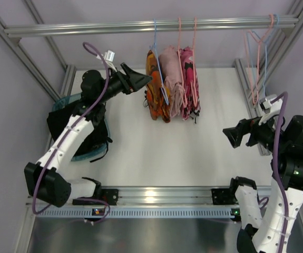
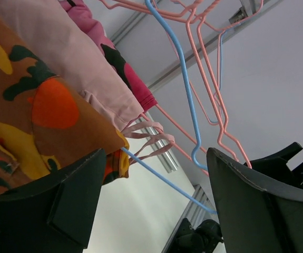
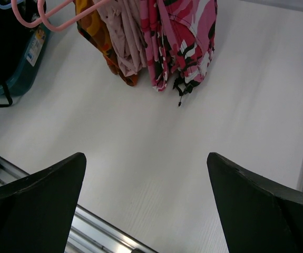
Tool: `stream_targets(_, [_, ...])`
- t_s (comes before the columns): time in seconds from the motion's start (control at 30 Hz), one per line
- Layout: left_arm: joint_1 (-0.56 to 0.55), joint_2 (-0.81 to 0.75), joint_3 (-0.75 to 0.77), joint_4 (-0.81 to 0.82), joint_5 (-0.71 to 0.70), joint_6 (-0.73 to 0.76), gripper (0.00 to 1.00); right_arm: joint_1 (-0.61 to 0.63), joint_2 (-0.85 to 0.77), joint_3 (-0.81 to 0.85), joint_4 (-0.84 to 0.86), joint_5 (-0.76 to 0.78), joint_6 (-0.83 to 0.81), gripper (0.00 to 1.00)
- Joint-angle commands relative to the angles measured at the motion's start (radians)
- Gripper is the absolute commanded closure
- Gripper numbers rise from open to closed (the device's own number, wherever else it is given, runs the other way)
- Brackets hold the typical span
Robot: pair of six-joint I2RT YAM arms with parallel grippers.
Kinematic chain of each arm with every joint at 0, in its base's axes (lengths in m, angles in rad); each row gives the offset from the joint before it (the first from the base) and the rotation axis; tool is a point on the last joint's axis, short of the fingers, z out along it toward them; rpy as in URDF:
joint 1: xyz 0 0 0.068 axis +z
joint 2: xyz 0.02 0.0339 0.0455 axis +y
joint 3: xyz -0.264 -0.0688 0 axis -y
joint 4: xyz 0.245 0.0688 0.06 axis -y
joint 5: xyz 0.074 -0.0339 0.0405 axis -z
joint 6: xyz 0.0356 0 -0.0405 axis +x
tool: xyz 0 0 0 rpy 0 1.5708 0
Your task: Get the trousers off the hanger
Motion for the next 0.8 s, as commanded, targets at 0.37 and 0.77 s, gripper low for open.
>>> stream_targets(0.37, [-0.137,0.173,0.118,0.298,0.027,-0.125,0.32,0.002,0.01,0.044,0.038,0.015,0.009,0.0])
stream_targets(0.77, [-0.149,0.259,0.193,0.386,0.031,-0.212,0.76,0.002,0.007,0.055,0.015,0.022,-0.011,0.01])
